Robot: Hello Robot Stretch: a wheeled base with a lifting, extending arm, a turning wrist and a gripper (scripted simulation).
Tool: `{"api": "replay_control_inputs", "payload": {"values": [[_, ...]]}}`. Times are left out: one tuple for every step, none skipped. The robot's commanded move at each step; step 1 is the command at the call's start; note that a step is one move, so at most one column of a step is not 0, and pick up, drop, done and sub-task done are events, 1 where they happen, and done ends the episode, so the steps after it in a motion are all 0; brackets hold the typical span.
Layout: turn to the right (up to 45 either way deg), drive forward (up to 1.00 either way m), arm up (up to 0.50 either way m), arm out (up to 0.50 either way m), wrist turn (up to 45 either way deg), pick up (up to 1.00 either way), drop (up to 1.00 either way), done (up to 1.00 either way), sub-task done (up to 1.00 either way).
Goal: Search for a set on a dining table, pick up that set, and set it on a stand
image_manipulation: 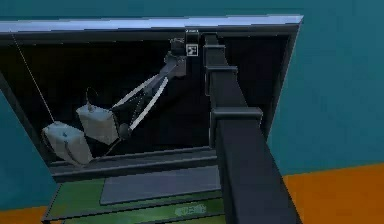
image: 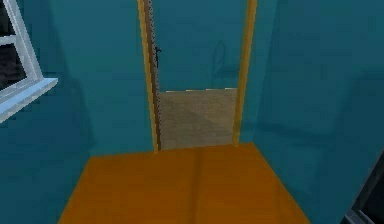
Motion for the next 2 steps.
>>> {"api": "replay_control_inputs", "payload": {"values": [[0.0,0.00,0.00,0.00,45.0,0.00,0.00,0.00,0.00],[0.0,0.00,0.00,0.00,45.0,0.00,0.00,0.00,0.00]]}}
